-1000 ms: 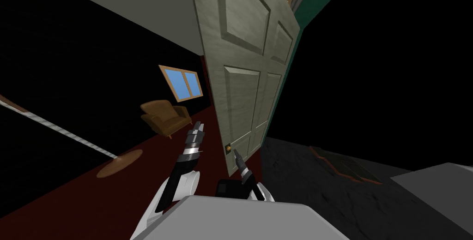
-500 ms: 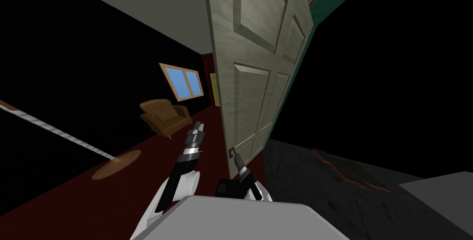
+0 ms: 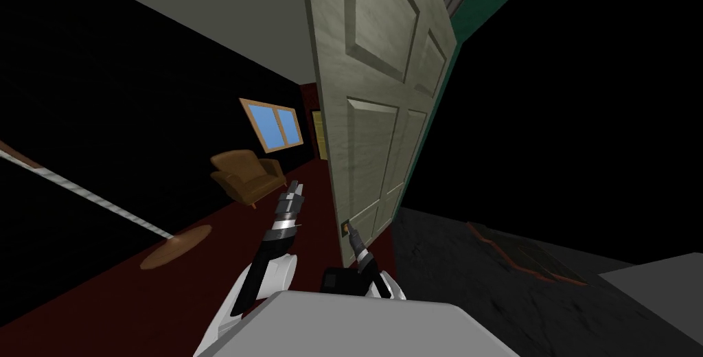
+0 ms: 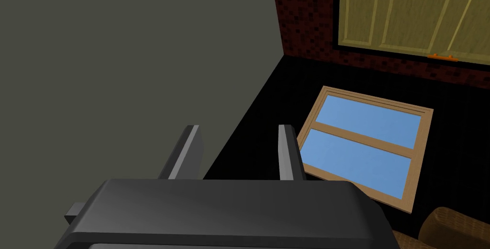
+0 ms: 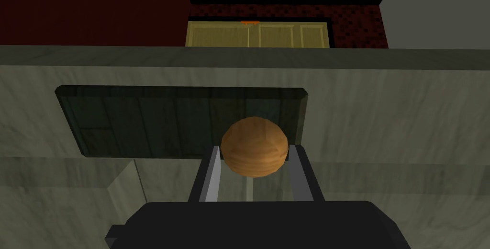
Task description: Push the door open
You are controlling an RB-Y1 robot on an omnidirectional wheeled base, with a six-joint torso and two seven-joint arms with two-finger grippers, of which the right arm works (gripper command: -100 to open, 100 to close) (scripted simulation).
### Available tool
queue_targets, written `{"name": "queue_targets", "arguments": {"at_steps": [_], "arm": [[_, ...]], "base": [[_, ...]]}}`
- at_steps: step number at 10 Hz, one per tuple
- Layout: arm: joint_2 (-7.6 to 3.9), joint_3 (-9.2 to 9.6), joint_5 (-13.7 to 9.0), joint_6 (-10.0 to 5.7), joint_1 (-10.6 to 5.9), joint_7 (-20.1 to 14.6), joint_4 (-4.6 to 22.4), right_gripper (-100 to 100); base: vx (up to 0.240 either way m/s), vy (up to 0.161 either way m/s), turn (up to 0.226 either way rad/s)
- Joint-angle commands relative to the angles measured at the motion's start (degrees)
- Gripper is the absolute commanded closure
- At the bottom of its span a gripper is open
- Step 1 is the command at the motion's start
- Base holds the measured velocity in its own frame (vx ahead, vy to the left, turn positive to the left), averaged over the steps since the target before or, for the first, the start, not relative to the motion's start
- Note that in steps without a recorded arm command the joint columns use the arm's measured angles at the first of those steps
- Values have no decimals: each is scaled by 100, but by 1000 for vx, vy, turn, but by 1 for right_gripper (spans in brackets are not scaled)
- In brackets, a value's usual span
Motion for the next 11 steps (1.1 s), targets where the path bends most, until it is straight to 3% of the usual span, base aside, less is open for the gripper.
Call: {"name": "queue_targets", "arguments": {"at_steps": [1,5,8,10,11], "arm": [[-66,-115,-46,-29,-77,4,81,100],[-125,-371,-144,-16,-130,39,109,100],[-21,-596,-231,-4,-176,69,134,100],[122,-729,-282,3,-203,87,148,100],[64,-680,-262,29,-180,85,113,100]], "base": [[79,127,-56],[100,165,-49],[138,195,-73],[116,160,-57],[51,74,-31]]}}
